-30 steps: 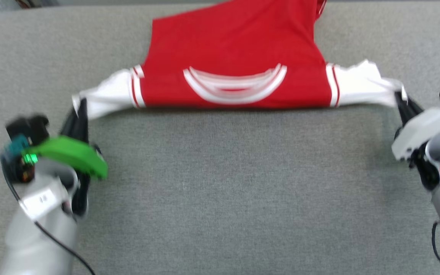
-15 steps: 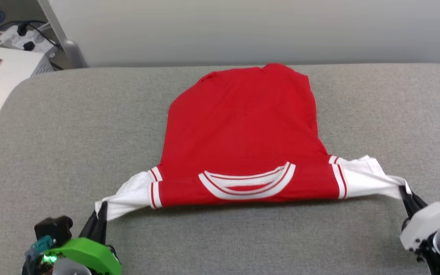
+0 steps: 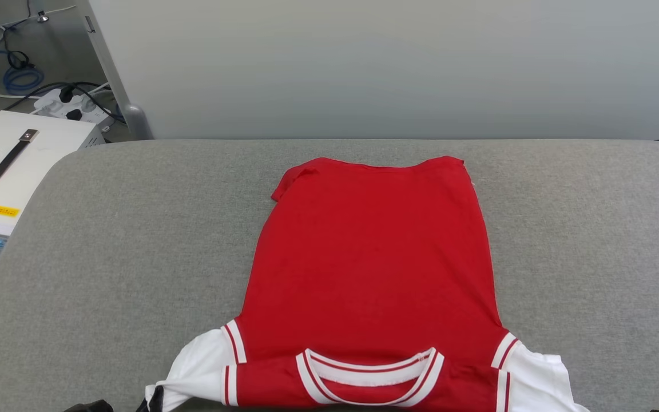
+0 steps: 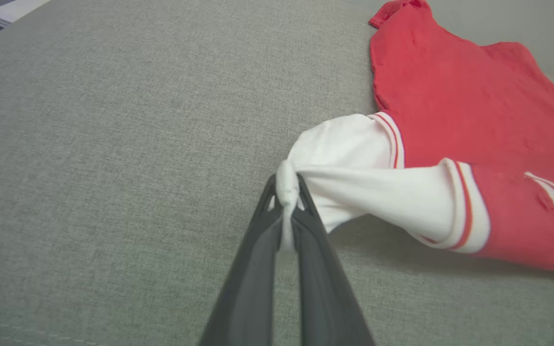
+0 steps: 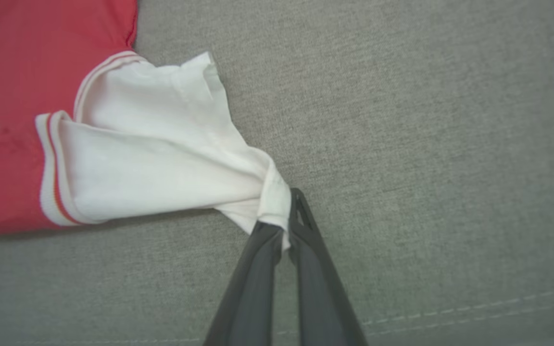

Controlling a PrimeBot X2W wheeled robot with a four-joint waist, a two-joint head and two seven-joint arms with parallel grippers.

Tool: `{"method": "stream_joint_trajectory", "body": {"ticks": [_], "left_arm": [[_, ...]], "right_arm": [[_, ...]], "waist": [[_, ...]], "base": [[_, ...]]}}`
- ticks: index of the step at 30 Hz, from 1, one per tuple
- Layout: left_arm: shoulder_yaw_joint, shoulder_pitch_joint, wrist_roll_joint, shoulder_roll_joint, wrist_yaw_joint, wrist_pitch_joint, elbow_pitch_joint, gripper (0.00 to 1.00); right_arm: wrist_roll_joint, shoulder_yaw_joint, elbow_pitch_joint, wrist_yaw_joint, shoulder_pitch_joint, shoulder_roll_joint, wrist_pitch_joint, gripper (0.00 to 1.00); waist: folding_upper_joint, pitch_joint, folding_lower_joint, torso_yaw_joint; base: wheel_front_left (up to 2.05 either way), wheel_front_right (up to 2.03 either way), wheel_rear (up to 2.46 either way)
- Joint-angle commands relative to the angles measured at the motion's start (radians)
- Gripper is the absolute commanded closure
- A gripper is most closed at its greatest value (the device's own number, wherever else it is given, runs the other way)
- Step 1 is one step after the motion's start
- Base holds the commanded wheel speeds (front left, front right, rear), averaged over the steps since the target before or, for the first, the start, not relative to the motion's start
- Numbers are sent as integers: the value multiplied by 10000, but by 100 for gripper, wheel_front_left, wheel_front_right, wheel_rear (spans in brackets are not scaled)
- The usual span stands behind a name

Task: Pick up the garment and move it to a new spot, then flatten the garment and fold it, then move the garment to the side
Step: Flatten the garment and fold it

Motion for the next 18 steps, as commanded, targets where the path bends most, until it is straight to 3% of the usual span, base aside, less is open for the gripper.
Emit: {"method": "stream_joint_trajectory", "body": {"ticks": [1, 2, 3, 11, 18], "left_arm": [[23, 101, -53, -10, 78, -126, 80, 100], [-8, 80, -31, -41, 74, -177, 136, 100], [-38, 40, -7, -67, 61, -223, 168, 100], [-144, -621, 139, -327, 16, -567, 242, 100], [-392, -1652, 487, -599, -81, -764, -14, 100]], "right_arm": [[-208, -101, -182, -17, 207, 116, 132, 51], [-333, -145, -300, -17, 302, 231, 201, 6], [-338, -166, -387, -17, 322, 323, 207, 0], [-525, -398, -961, -17, -968, 406, -586, 0], [-817, -611, 181, -17, -3852, -288, -286, 0]], "waist": [[0, 9, 1, 4], [0, 28, 1, 15], [0, 48, 1, 30], [0, 409, 1, 370], [0, 1185, 1, 1094]], "base": [[0, 0, 0], [0, 0, 0], [0, 0, 0], [0, 0, 0], [0, 0, 0]]}}
